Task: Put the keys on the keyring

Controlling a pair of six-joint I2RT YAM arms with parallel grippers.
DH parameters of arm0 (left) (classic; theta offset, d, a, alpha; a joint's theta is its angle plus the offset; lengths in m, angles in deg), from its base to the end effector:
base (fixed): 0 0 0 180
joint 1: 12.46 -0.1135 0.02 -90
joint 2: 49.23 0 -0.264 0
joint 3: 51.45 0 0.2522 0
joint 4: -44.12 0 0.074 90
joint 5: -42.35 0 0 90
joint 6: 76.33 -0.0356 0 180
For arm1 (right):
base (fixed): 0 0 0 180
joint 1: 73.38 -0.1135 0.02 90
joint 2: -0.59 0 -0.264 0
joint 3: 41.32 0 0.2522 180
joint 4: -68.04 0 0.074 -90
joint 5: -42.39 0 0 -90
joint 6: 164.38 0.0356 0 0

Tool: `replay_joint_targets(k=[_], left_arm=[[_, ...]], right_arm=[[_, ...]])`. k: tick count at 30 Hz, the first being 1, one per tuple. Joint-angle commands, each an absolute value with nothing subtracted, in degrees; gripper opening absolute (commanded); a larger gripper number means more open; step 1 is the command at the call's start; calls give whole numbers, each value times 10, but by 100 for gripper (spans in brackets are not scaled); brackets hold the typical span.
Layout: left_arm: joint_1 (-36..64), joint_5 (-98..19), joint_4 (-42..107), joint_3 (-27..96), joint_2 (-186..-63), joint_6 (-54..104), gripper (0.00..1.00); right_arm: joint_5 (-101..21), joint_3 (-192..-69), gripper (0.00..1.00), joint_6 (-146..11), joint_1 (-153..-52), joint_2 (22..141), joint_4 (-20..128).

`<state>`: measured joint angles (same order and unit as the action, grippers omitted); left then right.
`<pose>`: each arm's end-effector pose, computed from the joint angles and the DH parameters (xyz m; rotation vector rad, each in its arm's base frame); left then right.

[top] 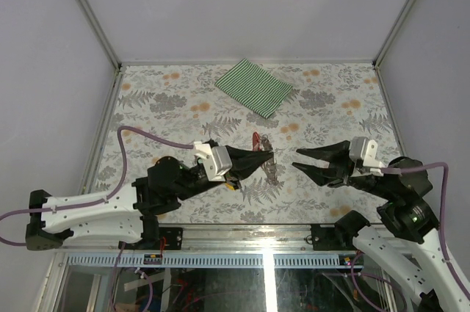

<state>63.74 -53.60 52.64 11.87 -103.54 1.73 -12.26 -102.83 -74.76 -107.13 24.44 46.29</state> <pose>0.0559 -0.2122 0.4004 0.8481 1.0102 -0.8970 0.0528 0.0601 0.4026 -0.8997 1.0740 0.8849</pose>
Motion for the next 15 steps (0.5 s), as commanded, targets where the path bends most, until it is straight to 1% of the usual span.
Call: replay_joint_targets(k=[1, 4, 9, 15], left_arm=[[640, -451, 572, 102, -1017, 98, 0], [641, -435, 597, 89, -1009, 124, 0], [641, -423, 618, 75, -1006, 143, 0], [641, -415, 624, 75, -1008, 143, 0]], right_arm=[[-55, -1028, 42, -742, -1071, 250, 592], [-16, -1019, 40, -739, -1072, 253, 617], [26, -1007, 33, -722, -1072, 263, 664], [70, -1006, 32, -708, -1071, 284, 674]])
